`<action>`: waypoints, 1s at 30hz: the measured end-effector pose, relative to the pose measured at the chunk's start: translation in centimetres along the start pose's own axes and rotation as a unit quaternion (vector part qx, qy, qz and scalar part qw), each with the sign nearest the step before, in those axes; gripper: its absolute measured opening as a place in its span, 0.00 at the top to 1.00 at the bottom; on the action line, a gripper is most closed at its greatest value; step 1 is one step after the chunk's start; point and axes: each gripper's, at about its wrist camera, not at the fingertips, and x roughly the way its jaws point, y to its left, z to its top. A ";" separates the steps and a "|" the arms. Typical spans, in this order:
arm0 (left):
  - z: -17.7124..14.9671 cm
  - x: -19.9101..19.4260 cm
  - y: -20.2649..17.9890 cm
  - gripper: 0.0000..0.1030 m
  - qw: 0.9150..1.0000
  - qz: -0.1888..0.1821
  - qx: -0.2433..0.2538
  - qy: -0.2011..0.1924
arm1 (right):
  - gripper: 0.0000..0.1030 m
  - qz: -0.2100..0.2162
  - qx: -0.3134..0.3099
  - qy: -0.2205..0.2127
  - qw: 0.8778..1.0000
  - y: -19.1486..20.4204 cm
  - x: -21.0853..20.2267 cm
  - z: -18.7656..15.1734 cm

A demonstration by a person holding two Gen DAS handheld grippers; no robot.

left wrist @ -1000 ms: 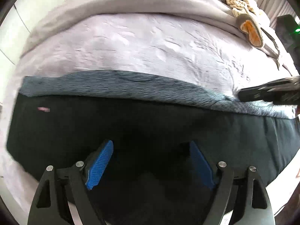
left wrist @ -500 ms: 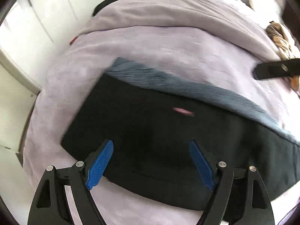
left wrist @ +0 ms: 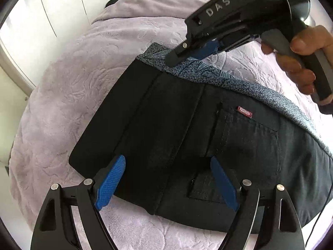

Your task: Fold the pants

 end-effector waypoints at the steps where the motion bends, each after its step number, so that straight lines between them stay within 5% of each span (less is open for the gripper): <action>1: -0.1 -0.1 0.1 0.18 1.000 0.000 0.002 -0.002 | 0.63 0.006 -0.001 -0.001 1.000 0.1 0.0 0.1; 9: -1.2 -0.8 -0.1 0.18 1.000 0.002 0.009 -0.008 | 0.64 0.041 -0.020 0.015 0.999 1.2 1.6 2.1; 13: 0.0 -0.4 -0.3 0.18 1.000 0.002 -0.004 -0.002 | 0.89 -0.020 -0.053 0.025 0.998 3.5 2.5 1.7; 19: 0.7 -0.9 0.8 0.18 1.000 0.001 -0.030 -0.005 | 0.92 -0.010 -0.087 -0.001 0.996 6.5 -0.4 2.4; 24: 0.6 -0.7 -0.5 0.18 1.000 0.024 0.011 -0.004 | 0.92 -0.057 -0.058 0.010 0.997 5.2 3.4 2.5; 28: 2.1 -2.1 -0.3 0.18 1.000 0.016 0.003 -0.011 | 0.68 -0.026 0.032 -0.041 0.998 3.5 1.5 1.9; 30: 3.5 -2.3 -0.7 0.18 1.000 0.011 0.009 -0.018 | 0.65 -0.026 0.060 -0.064 0.996 2.9 -1.0 1.0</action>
